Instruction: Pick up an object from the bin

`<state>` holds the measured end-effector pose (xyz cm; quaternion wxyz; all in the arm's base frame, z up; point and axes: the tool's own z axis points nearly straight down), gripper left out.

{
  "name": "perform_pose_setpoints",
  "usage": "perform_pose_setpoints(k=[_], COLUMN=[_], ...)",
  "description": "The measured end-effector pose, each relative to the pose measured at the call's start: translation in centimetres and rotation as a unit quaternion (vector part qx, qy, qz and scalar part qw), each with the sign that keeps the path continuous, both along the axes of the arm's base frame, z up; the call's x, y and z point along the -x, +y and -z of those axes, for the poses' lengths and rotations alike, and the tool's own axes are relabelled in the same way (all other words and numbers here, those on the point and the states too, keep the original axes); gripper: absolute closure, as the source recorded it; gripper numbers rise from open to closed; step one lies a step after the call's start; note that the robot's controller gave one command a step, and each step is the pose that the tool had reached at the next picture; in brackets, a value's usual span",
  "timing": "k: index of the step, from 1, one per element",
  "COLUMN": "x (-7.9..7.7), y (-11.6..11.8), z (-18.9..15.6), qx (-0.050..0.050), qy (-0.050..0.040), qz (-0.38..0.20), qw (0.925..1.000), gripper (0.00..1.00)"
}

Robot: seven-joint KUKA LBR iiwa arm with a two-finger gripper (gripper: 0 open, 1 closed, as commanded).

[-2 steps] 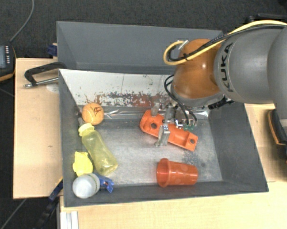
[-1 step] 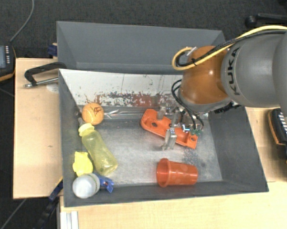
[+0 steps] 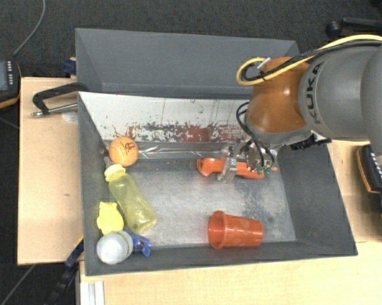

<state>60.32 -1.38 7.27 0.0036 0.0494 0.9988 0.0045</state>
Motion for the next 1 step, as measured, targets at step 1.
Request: perform_pose_setpoints(k=[1], x=[0.0], y=[0.0], z=[0.0], qx=[0.0], qy=[0.0], qz=[0.0], qw=[1.0], gripper=[1.0])
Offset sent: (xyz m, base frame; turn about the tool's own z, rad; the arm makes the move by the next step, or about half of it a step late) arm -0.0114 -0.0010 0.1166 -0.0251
